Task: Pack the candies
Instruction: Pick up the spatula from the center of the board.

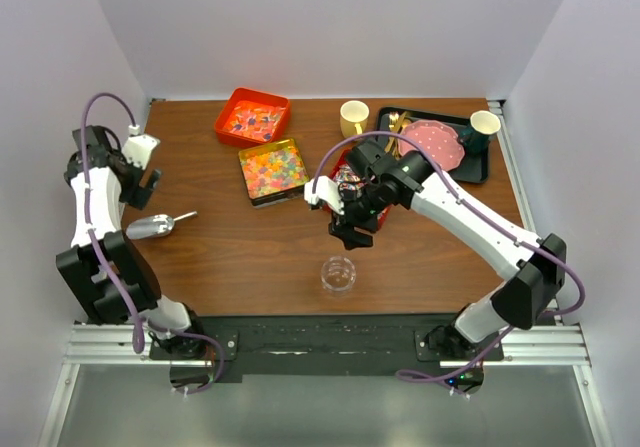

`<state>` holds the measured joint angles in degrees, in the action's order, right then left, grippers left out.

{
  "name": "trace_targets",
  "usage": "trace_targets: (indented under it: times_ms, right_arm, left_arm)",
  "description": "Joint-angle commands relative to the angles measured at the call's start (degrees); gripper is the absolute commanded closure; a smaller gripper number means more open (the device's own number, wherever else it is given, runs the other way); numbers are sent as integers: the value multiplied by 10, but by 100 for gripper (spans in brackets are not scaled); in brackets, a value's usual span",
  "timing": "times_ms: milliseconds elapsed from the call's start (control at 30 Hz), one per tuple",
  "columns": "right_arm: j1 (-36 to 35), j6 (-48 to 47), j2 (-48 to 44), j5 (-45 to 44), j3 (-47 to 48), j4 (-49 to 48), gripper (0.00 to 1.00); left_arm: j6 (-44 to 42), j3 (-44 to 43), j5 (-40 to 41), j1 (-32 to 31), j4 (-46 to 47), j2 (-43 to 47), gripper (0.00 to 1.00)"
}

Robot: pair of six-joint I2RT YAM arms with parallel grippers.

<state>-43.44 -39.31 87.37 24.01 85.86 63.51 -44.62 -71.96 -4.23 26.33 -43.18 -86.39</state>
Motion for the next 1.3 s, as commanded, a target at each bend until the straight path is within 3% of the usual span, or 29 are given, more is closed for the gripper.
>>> trace_targets:
  times_ms: [0,567,967,1100,1267]
  right_arm:
    - [21,25,13,-9,14,-21,34]
    - [28,11,39,-5,26,15,35]
    - [28,25,9,-24,-20,3,35]
    - [28,26,10,-25,-25,3,35]
    - [29,17,14,-31,-23,9,35]
  left_arm:
    - [-9,-47,32,2,-35,-33,14]
    - [-63,-129,24,3,-125,-198,49]
    - [-59,-173,-18,2,-179,-258,53]
    - [-20,-203,-24,2,-171,-228,42]
    - [77,-218,-26,2,-219,-192,40]
